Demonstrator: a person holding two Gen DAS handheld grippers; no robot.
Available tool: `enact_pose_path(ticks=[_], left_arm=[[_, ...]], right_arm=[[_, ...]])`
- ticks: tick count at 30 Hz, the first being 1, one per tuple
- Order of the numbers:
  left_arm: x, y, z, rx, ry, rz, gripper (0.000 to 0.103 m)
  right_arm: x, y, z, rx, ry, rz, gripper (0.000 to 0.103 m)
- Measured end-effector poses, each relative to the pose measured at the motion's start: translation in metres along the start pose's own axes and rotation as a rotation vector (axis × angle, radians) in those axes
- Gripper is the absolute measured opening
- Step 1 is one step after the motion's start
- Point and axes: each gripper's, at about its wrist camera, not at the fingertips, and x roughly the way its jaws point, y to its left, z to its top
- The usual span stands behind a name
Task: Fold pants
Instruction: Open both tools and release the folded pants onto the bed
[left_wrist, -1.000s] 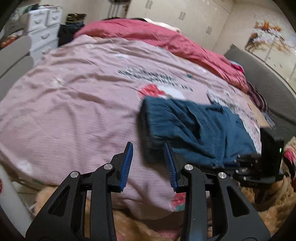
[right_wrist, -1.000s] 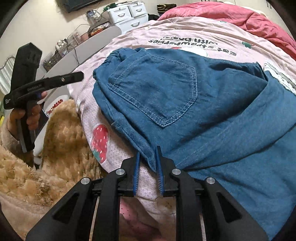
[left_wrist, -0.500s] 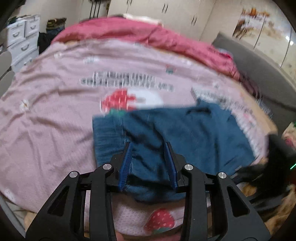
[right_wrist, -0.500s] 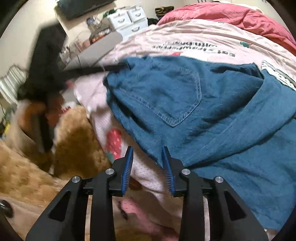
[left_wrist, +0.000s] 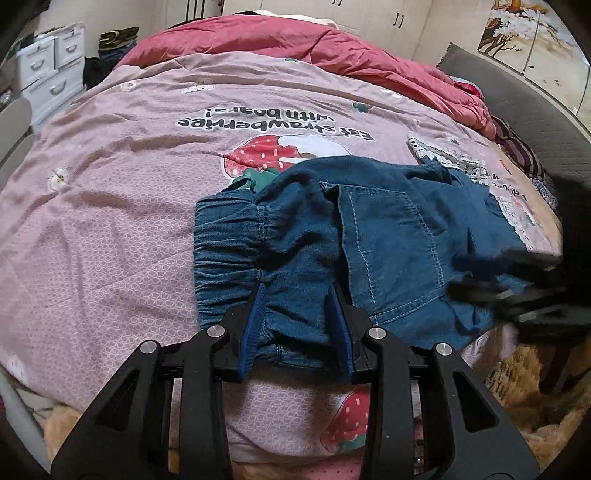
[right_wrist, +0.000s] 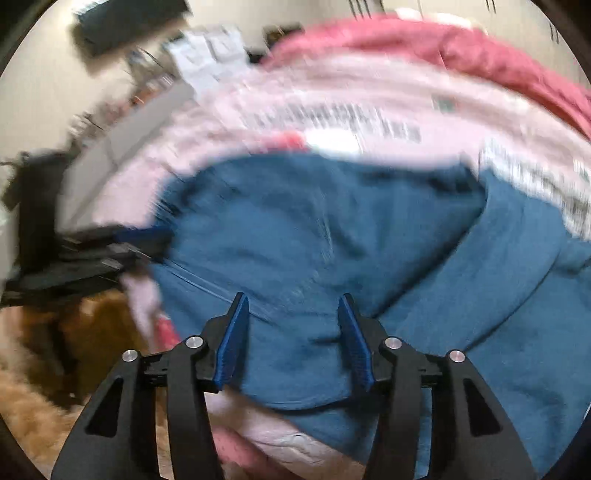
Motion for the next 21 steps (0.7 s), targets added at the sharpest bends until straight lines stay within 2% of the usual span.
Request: enact_pose_path(ticks=[4,7,9,10,14,17,20,21], left_arm=[[-0.001,0.000,0.000,0.001,-0.005,0.000,0.027],[-0.009,0.000,0.003,-0.029,-0.017,-0.022,0.027],[-0.025,-0.002,0.007,-0.043,-0.053,-0.043,0.036],[-0.033,-0.003,0.008,-0.039,-0.074,-0.033,0.046],[-0.060,-0.011,0.017,-0.005,-0.131,0.011,0.048],[-0.058,-0.023,0.022,0.049,-0.121,0.031,0.051],[-0.049,-0.038,0.023,0.068,-0.096,-0.037,0.051],[-0.043,-0.049,0.023,0.081,-0.080,-0.079,0.051]], right_arm=[[0.006,0.002,-0.003,0.006,0.005,-0.022,0.055],[-0.005,-0.004,-0.003,0.036,-0.010,0.024,0.055],[-0.024,-0.012,-0.004,0.062,-0.046,0.038,0.055],[-0.031,-0.012,-0.004,0.066,-0.053,0.037,0.055],[-0.063,-0.033,-0.011,0.136,-0.096,0.025,0.060],[-0.074,-0.050,-0.015,0.175,-0.111,-0.025,0.060],[-0.085,-0.069,-0.021,0.224,-0.133,-0.070,0.060],[-0.088,-0.074,-0.022,0.236,-0.139,-0.083,0.063]])
